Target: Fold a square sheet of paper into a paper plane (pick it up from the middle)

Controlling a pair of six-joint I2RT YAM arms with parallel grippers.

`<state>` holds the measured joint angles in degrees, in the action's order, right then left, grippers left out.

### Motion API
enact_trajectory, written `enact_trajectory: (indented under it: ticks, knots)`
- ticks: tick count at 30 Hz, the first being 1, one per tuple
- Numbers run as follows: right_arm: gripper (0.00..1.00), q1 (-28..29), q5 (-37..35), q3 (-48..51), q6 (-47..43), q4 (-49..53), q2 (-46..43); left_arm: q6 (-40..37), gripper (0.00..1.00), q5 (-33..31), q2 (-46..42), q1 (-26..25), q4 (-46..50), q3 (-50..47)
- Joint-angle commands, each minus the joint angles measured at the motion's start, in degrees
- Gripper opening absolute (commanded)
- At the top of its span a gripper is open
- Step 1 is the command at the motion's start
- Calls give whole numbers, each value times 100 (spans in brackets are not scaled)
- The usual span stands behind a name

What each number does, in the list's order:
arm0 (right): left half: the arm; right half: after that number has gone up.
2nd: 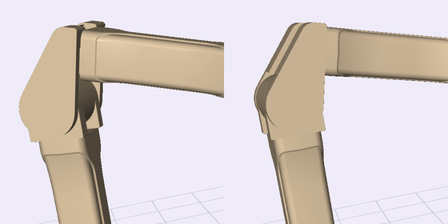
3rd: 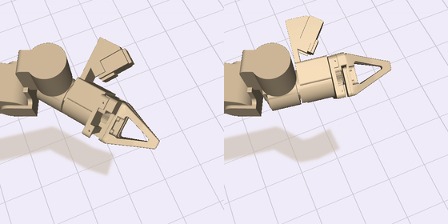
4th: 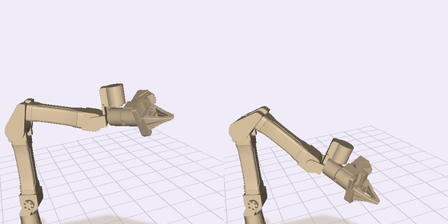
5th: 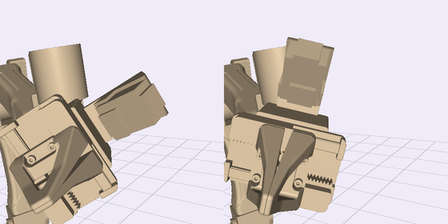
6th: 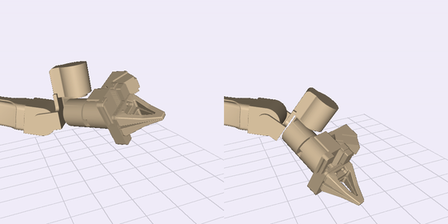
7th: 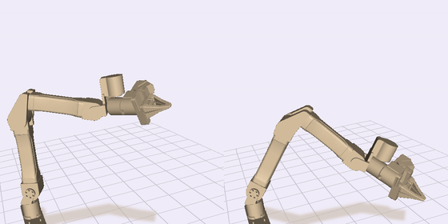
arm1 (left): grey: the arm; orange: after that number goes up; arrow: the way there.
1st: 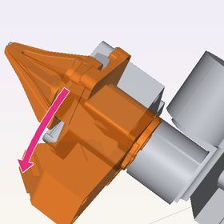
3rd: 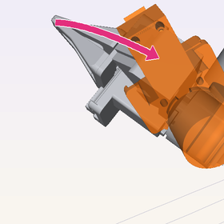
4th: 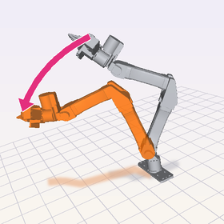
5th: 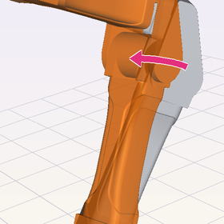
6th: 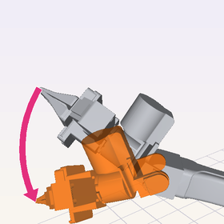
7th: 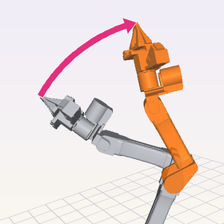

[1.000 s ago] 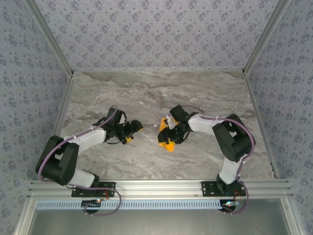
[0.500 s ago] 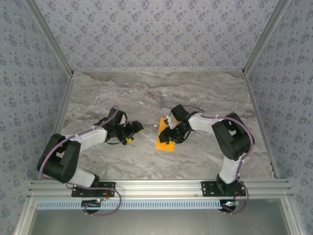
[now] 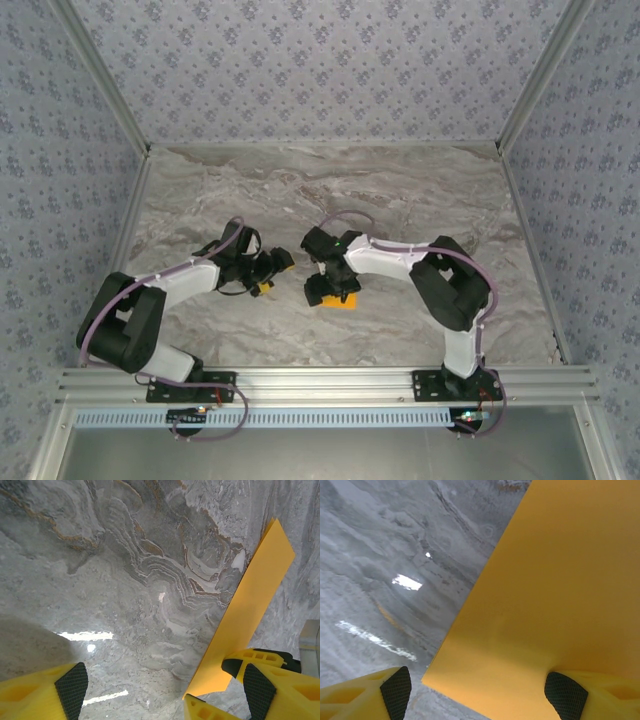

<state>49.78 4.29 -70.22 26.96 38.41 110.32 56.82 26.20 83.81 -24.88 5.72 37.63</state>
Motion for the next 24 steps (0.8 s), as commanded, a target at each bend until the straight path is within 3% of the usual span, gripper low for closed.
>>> enact_trajectory:
  ticks: [1,10,17,24]
  knots:
    - [80,-73,-1125,458,153,339,885,-118,84,36,54,-29,-63,23]
    - [61,-416,-780,719,49,56,610,-118,84,35,45,-26,-64,36]
    - [64,-911,318,1141,-321,-518,277,-136,84,90,46,-38,-104,52]
    - [57,-1408,1190,1541,-390,-1021,124,-86,84,344,102,-112,-438,35]
